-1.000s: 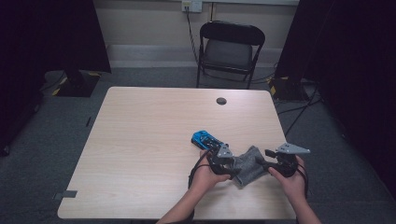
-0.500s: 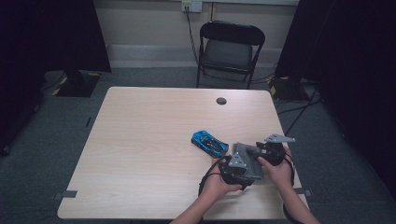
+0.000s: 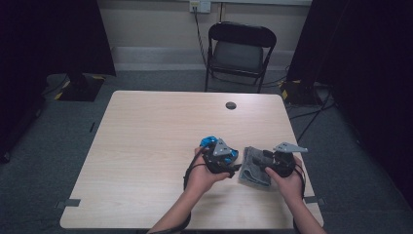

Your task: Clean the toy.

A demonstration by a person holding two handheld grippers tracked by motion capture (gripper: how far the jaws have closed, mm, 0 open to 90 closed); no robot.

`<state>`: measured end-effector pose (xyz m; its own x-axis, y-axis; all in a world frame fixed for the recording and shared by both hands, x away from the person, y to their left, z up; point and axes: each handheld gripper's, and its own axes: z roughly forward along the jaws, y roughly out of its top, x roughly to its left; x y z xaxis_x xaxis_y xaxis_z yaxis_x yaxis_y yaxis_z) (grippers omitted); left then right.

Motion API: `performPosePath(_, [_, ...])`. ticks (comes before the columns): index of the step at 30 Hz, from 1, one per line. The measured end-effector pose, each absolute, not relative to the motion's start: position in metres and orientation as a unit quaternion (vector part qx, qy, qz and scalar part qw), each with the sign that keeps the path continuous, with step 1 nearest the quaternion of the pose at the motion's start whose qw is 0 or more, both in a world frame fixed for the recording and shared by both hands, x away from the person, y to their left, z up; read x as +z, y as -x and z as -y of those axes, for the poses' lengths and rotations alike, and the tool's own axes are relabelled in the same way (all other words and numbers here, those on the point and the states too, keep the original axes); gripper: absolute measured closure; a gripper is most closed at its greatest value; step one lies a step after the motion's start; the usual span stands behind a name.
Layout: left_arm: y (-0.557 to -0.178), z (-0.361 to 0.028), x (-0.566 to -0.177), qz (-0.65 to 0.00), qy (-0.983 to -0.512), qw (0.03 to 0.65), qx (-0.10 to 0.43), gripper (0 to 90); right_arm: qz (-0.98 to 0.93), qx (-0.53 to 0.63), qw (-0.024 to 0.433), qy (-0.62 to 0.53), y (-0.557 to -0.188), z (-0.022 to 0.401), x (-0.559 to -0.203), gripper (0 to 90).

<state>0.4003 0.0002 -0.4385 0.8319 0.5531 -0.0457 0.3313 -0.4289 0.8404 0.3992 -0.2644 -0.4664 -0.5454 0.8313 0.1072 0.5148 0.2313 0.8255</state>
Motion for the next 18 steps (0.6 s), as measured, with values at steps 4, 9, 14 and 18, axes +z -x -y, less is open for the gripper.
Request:
performPosePath(4, [-0.419,-0.017,-0.437,-0.285,-0.836,0.450,0.130,31.2,-0.762,0.429,0.176,-0.451,-0.386,0.260,-0.472,38.6])
performPosePath(9, [-0.443,-0.029,-0.443,-0.307,-0.838,0.431,0.135,27.1,-0.770,0.404,0.179,-0.460,-0.380,0.256,-0.484,37.7])
performPosePath(14, [-0.463,-0.032,-0.455,-0.310,-0.845,0.417,0.127,19.8,-0.777,0.387,0.179,-0.463,-0.382,0.254,-0.495,41.9])
performPosePath(18, [-0.472,-0.030,-0.462,-0.298,-0.849,0.422,0.111,18.1,-0.784,0.377,0.185,-0.457,-0.383,0.253,-0.495,42.9])
